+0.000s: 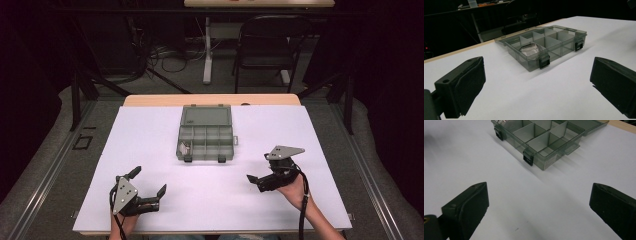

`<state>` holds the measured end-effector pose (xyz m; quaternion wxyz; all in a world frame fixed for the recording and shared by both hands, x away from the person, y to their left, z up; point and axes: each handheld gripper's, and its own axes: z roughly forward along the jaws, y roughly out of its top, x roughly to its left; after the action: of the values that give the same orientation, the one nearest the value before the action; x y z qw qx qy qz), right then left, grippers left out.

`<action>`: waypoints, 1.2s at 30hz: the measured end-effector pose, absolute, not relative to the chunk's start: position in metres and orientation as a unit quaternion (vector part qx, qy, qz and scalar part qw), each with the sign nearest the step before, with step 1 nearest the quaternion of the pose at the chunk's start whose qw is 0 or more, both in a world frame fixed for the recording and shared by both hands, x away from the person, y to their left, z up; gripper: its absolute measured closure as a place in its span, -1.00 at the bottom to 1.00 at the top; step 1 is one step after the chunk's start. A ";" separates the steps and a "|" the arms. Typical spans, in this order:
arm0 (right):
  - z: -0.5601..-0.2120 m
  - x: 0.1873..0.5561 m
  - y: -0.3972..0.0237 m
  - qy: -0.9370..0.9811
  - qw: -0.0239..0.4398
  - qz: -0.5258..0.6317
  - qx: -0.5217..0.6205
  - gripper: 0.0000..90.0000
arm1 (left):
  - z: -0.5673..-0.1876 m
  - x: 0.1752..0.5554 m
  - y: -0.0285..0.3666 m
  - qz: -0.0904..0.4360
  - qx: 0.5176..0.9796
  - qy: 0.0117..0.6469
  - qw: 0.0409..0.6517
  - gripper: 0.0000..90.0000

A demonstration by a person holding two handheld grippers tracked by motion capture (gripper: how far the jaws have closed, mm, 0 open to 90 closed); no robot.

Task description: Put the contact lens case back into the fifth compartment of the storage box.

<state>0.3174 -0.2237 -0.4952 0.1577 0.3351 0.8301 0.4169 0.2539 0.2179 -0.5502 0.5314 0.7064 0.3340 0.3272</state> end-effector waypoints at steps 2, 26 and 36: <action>-0.496 0.314 -0.227 0.828 0.160 0.417 0.338 -0.95 | -0.550 0.254 0.218 0.327 0.706 0.334 0.531 -1.00; -0.515 0.280 -0.257 0.815 0.184 0.434 0.337 -0.95 | -0.550 0.253 0.218 0.329 0.708 0.334 0.528 -1.00; -0.524 0.271 -0.266 0.803 0.185 0.445 0.352 -0.96 | -0.551 0.253 0.218 0.330 0.709 0.333 0.527 -1.00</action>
<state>0.2707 -0.2665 -0.5243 0.1850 0.3516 0.8027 0.4448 0.2529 0.2181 -0.5506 0.5267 0.7088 0.3333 0.3304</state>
